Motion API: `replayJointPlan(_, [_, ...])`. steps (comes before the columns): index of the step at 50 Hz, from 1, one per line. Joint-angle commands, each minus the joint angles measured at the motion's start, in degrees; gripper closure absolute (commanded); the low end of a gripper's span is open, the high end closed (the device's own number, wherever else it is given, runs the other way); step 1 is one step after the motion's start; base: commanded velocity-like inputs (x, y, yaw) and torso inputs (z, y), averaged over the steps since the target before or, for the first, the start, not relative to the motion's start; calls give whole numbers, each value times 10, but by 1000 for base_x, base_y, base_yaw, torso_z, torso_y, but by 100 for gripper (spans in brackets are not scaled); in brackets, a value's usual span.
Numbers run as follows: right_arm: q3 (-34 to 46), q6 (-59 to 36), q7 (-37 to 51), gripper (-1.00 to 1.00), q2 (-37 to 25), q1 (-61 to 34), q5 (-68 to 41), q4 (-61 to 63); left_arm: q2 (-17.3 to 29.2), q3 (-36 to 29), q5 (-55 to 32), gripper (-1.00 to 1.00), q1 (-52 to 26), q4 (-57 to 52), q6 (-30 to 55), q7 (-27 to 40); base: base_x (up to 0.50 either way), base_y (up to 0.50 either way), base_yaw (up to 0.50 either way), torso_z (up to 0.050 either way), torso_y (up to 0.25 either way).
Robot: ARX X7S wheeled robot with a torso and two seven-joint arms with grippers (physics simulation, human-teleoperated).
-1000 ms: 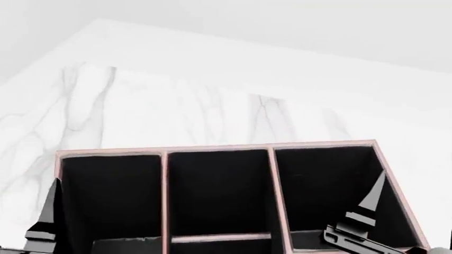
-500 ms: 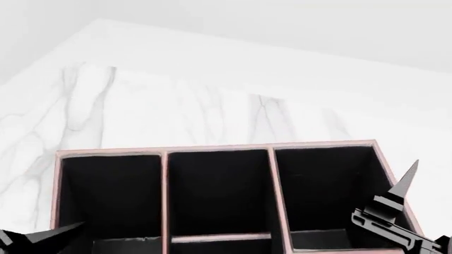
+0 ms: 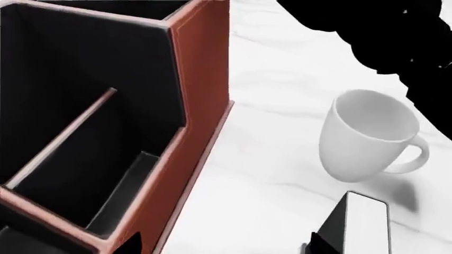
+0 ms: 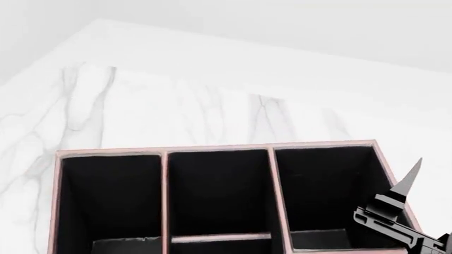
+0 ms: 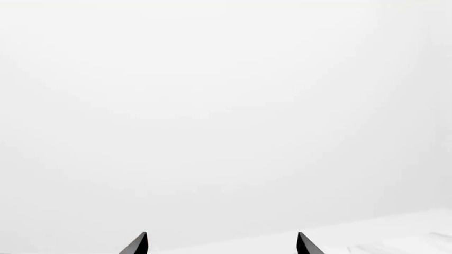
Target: Pick up the book and place it in the front compartment of the caddy.
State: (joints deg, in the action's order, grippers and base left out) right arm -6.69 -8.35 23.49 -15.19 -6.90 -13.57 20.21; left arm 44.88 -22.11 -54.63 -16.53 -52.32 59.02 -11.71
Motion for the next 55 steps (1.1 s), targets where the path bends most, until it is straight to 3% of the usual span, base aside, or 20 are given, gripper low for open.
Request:
replayJointPlan(1, [3, 5, 1, -100, -3, 0, 2, -3, 9, -59, 7, -100, -51, 11, 38, -53, 0, 0, 0, 0, 0])
replayJointPlan(28, [9, 9, 9, -100, -8, 2, 5, -4, 32, -119, 61, -100, -60, 9, 8, -106, 0, 0, 0, 0, 0])
replayJointPlan(55, [15, 13, 11, -100, -13, 1, 4, -8, 1, -183, 89, -100, -91, 30, 5, -144, 0, 0, 0, 0, 0])
